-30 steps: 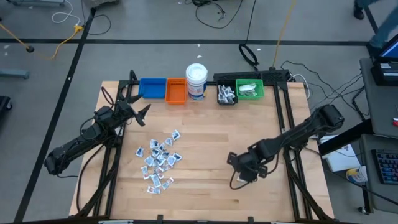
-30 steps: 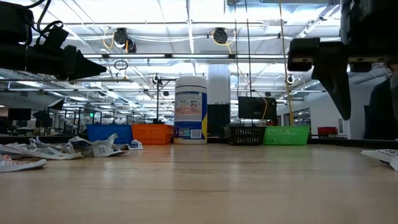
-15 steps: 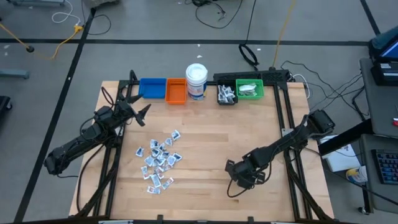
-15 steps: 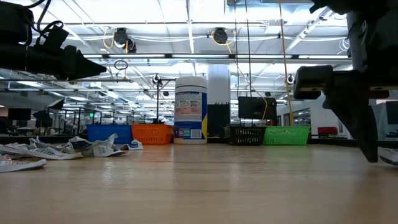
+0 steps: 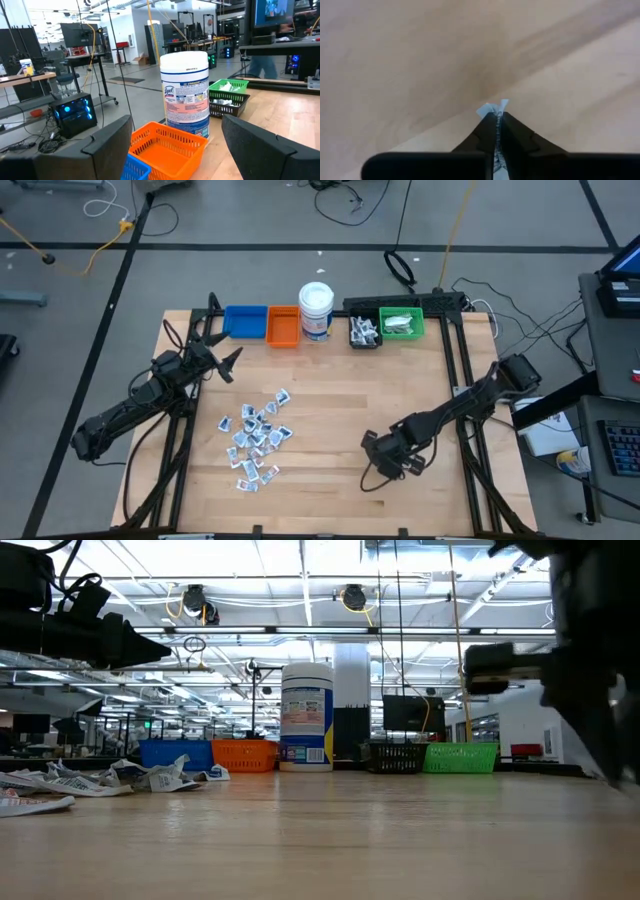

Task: Pick & Place First Aid Supplies
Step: Put the towelette pack into the black bin

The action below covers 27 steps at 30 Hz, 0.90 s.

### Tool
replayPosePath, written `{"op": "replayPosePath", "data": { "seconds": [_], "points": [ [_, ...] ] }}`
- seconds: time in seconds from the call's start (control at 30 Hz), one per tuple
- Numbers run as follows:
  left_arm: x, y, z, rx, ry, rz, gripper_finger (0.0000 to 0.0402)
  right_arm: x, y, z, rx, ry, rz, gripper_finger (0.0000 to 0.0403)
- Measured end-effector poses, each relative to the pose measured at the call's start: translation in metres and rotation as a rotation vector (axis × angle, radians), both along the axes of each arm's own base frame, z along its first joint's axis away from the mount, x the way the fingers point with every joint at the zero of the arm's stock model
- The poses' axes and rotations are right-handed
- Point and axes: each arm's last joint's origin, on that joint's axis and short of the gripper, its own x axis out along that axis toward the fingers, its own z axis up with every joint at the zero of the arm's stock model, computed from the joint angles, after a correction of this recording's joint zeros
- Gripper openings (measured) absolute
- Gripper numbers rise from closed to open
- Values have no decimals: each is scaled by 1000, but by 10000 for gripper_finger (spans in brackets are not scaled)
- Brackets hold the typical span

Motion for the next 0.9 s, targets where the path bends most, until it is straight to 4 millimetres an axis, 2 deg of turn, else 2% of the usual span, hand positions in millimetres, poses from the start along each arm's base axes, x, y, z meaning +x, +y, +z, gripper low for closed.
{"op": "replayPosePath", "data": {
  "seconds": [0.13, 0.33, 0.43, 0.53, 0.67, 0.77, 0.9],
  "points": [
    [0, 0, 0, 0, 0, 0, 310, 12, -9, 22, 44, -5, -183, 5],
    [0, 0, 0, 0, 0, 0, 310, 32, -35, 57, 13, 20, -601, 3],
    [0, 0, 0, 0, 0, 0, 310, 41, -52, 70, 9, 2, -888, 3],
    [0, 0, 0, 0, 0, 0, 310, 45, -74, 78, 9, -1, -1226, 3],
    [0, 0, 0, 0, 0, 0, 310, 42, -111, 77, 45, 75, -1650, 4],
    [0, 0, 0, 0, 0, 0, 310, 39, -137, 76, 40, 101, -1825, 4],
    [0, 0, 0, 0, 0, 0, 310, 36, -177, 77, 63, 93, -1964, 4]
  ]
}}
